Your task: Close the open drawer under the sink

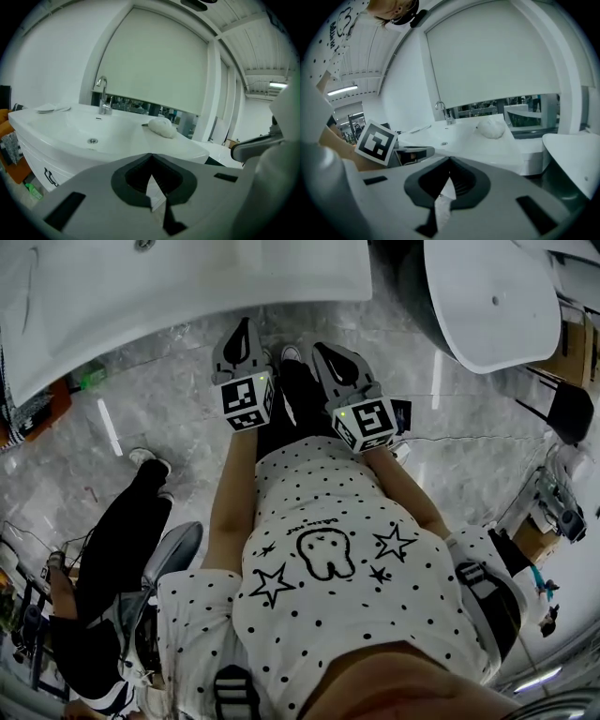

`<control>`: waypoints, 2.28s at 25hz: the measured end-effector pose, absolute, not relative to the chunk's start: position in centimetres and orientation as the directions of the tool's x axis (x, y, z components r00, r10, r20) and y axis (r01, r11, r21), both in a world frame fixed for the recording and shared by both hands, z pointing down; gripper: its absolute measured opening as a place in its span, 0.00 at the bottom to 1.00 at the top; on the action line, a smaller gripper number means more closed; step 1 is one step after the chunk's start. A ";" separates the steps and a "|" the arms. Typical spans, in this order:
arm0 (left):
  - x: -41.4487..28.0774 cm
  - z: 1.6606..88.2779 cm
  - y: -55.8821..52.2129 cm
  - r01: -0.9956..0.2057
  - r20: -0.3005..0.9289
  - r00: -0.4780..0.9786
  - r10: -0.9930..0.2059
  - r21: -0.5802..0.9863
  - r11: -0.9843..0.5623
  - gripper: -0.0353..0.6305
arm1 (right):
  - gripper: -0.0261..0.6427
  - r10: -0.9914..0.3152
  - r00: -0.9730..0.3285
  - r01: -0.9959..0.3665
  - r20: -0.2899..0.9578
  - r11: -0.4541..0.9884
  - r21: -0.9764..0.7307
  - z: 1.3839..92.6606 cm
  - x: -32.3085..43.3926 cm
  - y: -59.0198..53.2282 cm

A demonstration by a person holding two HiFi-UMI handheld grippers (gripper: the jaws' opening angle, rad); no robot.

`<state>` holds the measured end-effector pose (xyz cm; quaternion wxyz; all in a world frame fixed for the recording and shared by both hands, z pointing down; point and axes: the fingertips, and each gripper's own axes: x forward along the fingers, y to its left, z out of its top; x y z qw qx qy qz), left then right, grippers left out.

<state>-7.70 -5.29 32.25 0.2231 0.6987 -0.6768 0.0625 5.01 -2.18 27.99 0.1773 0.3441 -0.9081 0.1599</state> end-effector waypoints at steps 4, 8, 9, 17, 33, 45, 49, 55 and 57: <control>-8.4 30.9 -6.3 -0.977 0.339 0.077 -0.938 0.212 -0.003 0.06 | 0.06 -0.580 -0.705 -0.680 0.408 0.717 -0.155 28.3 4.5 -3.3; -8.9 28.6 -6.3 -0.978 0.299 0.071 -0.952 0.208 -0.008 0.06 | 0.06 -0.596 -0.708 -0.680 0.379 0.719 -0.141 27.1 4.2 -4.2; -9.1 28.1 -6.2 -0.979 0.290 0.069 -0.955 0.204 -0.009 0.06 | 0.06 -0.600 -0.709 -0.681 0.371 0.719 -0.138 26.8 4.1 -4.4; -9.6 25.7 -5.0 -0.982 0.251 0.060 -0.966 0.186 -0.013 0.06 | 0.06 -0.610 -0.720 -0.673 0.330 0.730 -0.121 25.7 3.8 -5.2; -6.9 20.6 -1.8 -0.977 0.178 0.157 -0.972 0.172 -0.126 0.06 | 0.06 -0.587 -0.758 -0.632 0.282 0.769 -0.099 22.9 4.1 -3.8; -4.6 22.8 -1.1 -0.964 0.179 0.219 -0.959 0.194 -0.184 0.06 | 0.06 -0.511 -0.822 -0.548 0.253 0.829 -0.107 24.4 3.2 -2.5; -4.3 22.1 -0.8 -0.965 0.194 0.229 -0.954 0.173 -0.197 0.06 | 0.06 -0.516 -0.813 -0.559 0.268 0.822 -0.110 24.0 3.2 -2.6; -3.2 19.8 0.0 -0.960 0.180 0.249 -0.952 0.177 -0.217 0.06 | 0.06 -0.492 -0.821 -0.535 0.289 0.840 -0.088 22.0 3.4 -1.1; -3.0 19.5 0.0 -0.962 0.178 0.248 -0.952 0.157 -0.221 0.06 | 0.06 -0.483 -0.825 -0.524 0.293 0.848 -0.079 21.9 3.3 -1.1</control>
